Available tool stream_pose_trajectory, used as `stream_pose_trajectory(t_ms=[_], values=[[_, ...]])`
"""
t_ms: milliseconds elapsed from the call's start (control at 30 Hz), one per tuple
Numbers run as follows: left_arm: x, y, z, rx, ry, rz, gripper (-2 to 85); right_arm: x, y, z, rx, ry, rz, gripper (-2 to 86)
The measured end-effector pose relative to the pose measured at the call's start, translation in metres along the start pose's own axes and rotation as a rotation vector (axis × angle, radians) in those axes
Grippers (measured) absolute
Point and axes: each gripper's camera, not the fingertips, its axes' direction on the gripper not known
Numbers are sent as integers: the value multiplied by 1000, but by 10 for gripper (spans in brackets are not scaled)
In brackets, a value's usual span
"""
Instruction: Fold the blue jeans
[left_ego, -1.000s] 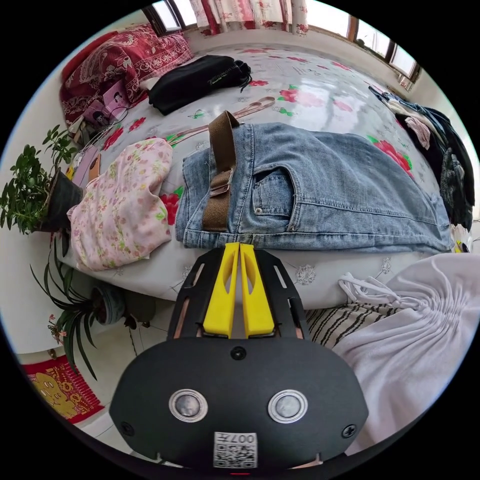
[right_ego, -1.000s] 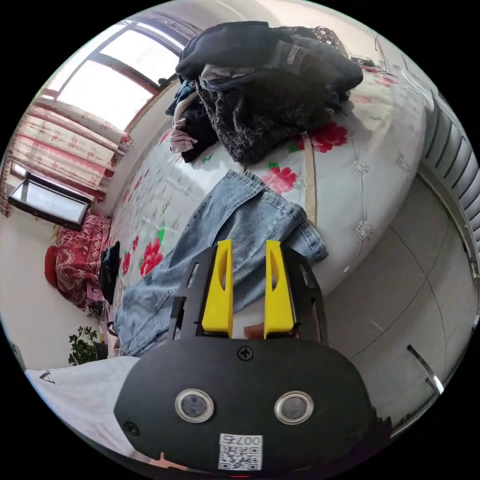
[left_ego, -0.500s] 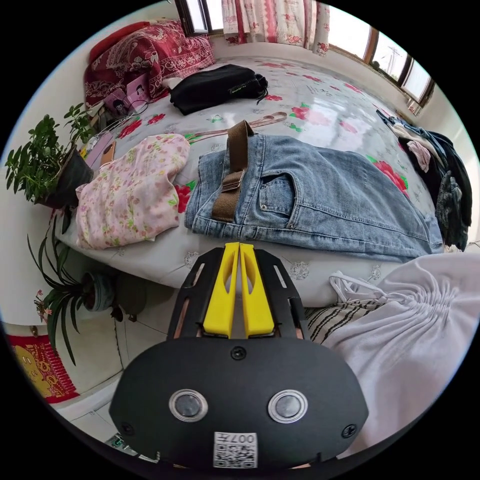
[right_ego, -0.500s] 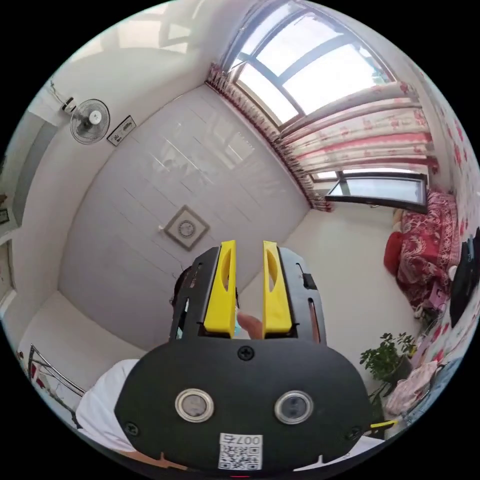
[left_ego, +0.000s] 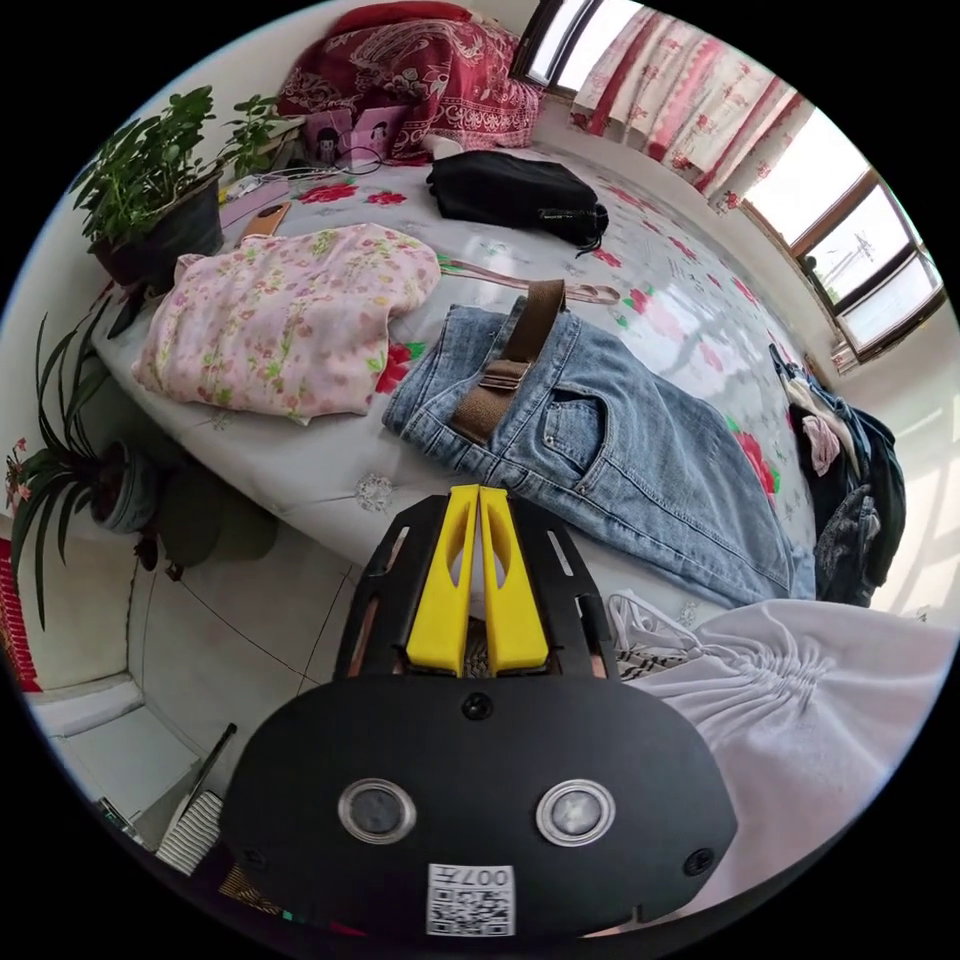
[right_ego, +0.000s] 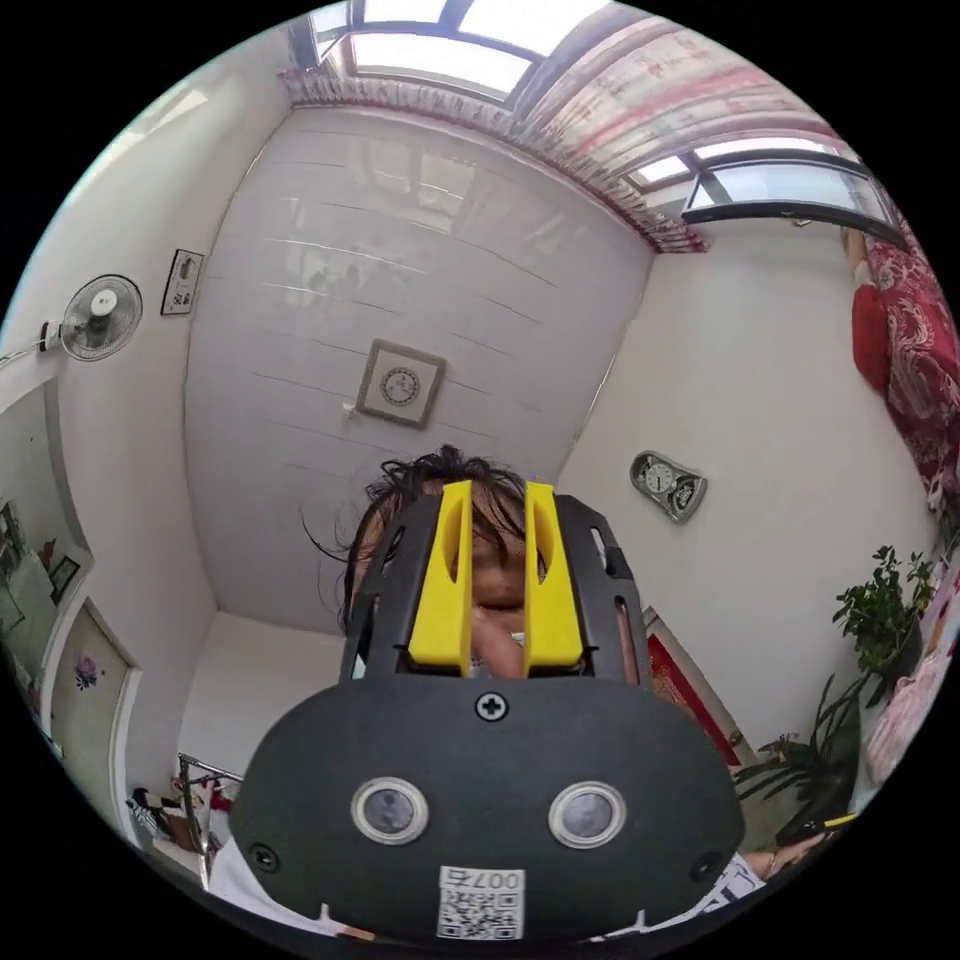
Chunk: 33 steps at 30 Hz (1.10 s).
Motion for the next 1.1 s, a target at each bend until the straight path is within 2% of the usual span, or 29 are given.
stream_pose_trajectory(t_ms=[100,300,1100], values=[[-3,-1,-4,-5,4,-2,-10,-21,14,7,50,125,-134,27],[1,-3,-16,2,8,12,-10,-46,31,24,62,240,-276,2],[25,14,-28,14,35,8,-10,-16,33,53,71,274,-271,-3]])
